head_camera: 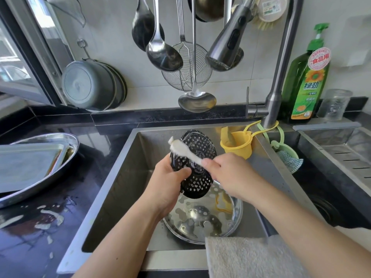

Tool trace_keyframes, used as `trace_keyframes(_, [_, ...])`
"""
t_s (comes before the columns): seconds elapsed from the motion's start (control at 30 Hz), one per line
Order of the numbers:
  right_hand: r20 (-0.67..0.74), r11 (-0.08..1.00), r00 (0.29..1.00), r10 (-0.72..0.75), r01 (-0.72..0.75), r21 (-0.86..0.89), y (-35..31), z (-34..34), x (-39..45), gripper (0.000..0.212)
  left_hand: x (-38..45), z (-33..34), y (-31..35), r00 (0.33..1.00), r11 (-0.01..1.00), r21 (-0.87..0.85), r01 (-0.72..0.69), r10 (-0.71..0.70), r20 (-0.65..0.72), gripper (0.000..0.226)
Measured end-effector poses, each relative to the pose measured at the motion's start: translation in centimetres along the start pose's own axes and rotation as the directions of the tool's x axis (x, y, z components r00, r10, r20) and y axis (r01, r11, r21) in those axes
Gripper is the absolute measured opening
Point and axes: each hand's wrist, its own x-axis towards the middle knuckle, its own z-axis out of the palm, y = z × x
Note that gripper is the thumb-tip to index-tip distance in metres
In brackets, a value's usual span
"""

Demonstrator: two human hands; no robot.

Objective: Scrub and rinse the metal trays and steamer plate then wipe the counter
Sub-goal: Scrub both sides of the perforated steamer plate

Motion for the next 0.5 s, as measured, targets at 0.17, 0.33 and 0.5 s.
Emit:
trace_keyframes(0.17, [0.022,1.0,1.0,0.022,-0.022,0.002,-0.1,-0.1,0.1,0.054,-0.1,-0.2,0.3,1.0,0.996,-0.09,-0.003,0.002,-0.001,0.04])
trace_keyframes(0.33, [0.068,1.0,0.998,-0.004,0.003,0.011,0.2,0.3,-0.1,0.054,-0.4,-0.6,1.6,0.998,0.889,-0.454,0.06,-0.043,0.047,0.052])
trace_keyframes(0.5, [0.14,0.998,0.99,0.033,-0.027,-0.05,0.5,-0.1,-0.1,0.054,-0.4,-1.5,3.3,0.995,0.733,-0.674,0.091,-0.036,0.096,0.057])
